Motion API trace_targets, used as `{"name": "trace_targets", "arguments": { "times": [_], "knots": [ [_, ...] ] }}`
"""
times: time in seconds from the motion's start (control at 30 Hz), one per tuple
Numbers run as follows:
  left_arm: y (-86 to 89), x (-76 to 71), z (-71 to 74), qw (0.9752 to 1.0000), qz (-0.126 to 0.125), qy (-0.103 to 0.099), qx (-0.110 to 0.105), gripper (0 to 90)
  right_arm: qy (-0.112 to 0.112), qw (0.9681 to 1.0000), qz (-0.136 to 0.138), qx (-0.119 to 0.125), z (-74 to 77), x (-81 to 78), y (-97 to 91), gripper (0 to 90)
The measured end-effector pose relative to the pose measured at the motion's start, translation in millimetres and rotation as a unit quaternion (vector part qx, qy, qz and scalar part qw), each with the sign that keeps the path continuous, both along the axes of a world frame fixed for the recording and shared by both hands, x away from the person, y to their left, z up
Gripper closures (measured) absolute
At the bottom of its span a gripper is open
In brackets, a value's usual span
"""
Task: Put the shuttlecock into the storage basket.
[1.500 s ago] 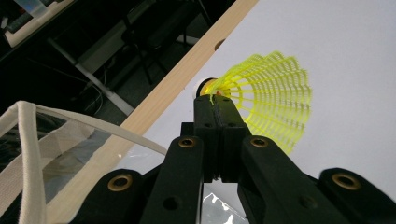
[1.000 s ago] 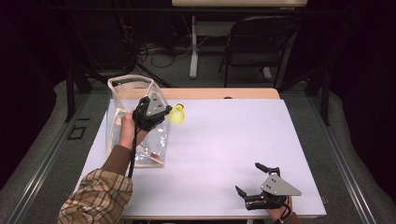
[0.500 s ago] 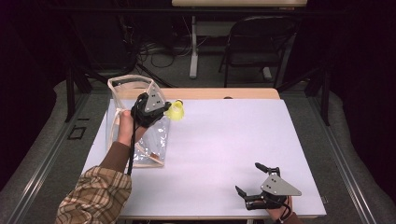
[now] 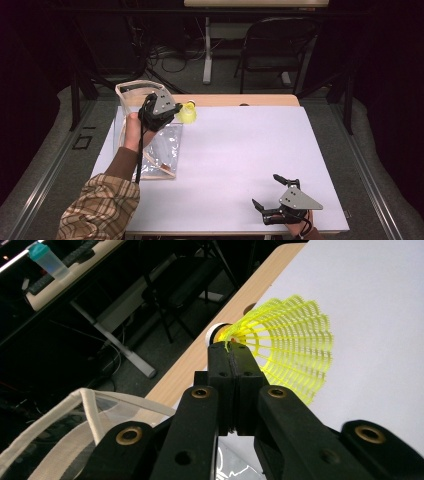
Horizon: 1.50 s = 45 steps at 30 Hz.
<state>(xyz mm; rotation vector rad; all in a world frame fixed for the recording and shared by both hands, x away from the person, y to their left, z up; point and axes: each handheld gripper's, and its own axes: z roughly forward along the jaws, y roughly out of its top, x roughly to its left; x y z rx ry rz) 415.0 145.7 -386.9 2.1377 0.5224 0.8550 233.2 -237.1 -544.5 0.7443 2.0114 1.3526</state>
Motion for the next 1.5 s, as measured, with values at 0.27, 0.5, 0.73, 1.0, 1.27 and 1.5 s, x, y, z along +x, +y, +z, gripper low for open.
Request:
{"name": "trace_targets", "arguments": {
  "times": [0.27, 0.5, 0.73, 1.0, 1.27, 1.5],
  "knots": [
    [1.4, 1.6, 9.9, 1.0, 0.0, -0.007, -0.001, 89.8, 0.0, 1.0, 0.0, 0.0, 0.0, 0.0, 0.0, 0.0],
    [1.9, 3.2, 13.3, 0.9999, 0.002, -0.009, -0.005, 89.9, 0.0, 1.0, 0.0, 0.0, 0.0, 0.1, -0.1, 0.0],
    [1.0, 5.7, 19.4, 0.9999, 0.002, -0.015, -0.008, 89.9, -0.001, 1.0, 0.0, -0.001, 0.0, 0.1, -0.3, 0.0],
    [1.6, 7.5, 29.5, 0.9997, 0.001, -0.022, -0.012, 89.9, -0.001, 1.0, 0.0, -0.001, 0.0, 0.2, -0.2, 0.0],
    [2.4, 10.7, 33.4, 0.9997, 0.003, -0.022, -0.011, 89.9, -0.002, 1.0, 0.001, 0.0, -0.1, 0.5, -0.4, 0.0],
    [1.6, 12.9, 34.6, 0.9997, 0.003, -0.021, -0.012, 89.9, -0.002, 1.0, 0.001, -0.001, 0.2, 0.3, -0.8, 0.0]
  ]
}}
